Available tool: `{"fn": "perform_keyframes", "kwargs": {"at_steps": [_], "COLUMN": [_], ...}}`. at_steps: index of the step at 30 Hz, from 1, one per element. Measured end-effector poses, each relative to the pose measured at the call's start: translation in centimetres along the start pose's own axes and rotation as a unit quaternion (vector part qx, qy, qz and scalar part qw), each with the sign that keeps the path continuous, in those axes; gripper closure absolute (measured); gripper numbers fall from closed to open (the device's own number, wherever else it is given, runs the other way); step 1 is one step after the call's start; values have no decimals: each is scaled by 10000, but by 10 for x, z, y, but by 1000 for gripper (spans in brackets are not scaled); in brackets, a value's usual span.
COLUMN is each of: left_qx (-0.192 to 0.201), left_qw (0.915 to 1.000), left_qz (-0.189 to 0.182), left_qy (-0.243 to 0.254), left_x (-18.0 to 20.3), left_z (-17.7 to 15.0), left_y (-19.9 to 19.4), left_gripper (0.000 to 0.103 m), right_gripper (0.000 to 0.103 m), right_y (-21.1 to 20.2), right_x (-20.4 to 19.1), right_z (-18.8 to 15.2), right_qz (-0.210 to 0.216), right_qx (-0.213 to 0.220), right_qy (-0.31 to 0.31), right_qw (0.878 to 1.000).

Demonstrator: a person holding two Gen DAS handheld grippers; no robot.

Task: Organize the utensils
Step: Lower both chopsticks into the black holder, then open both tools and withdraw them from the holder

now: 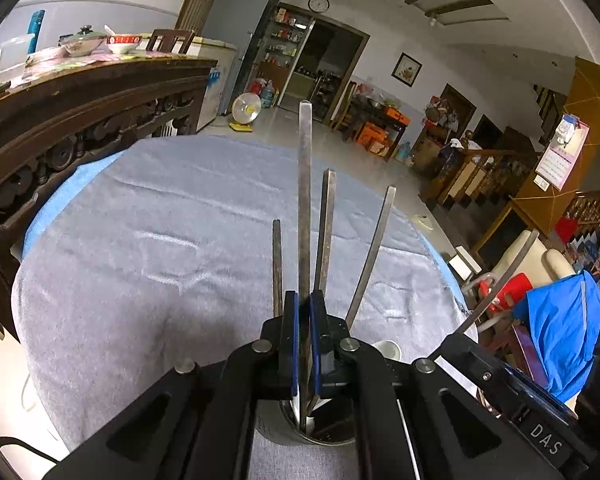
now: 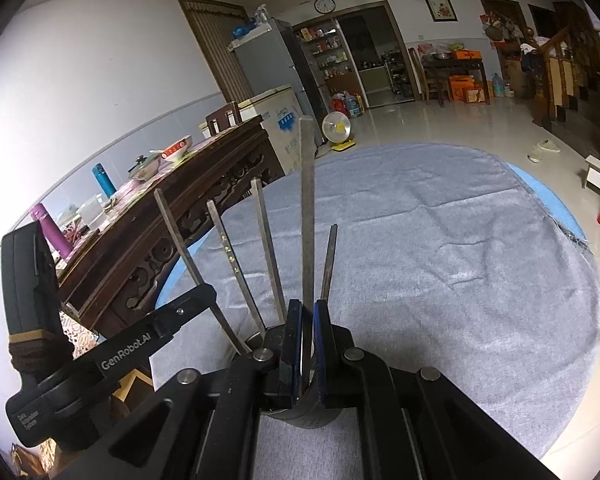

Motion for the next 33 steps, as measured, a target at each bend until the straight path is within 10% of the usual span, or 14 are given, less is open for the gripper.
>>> {"fn": "perform_keyframes", "kwargs": {"at_steps": [23, 27, 33], "left_qx": [100, 95, 209], "left_qw": [9995, 9996, 9996], "left_qz": [139, 139, 75], "left_qy": [268, 206, -153], "left_x": [-5, -8, -27], "left_z": [-13, -11, -1], "left_y": [-7, -12, -29], "left_gripper": [97, 67, 52], "right_gripper": [88, 53, 46], "right_y": [3, -1, -23], "right_x": [4, 3, 0], "right_z": [-6, -6, -4], "right_qz": [188, 268, 322], "right_qx": [-154, -91, 190], "right_qy": [61, 104, 166], "right_qw": [9997, 9995, 9992]}}
Point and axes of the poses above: each gripper's, at about its wrist camera, not at the fingertips, and y roughly the way its jaws point, x to its right, z to its top, the point moved 2 cm from there along y, roughly the way its jaws point, and after that the axes turned 15 degrees about z, right-handed, at the moved point
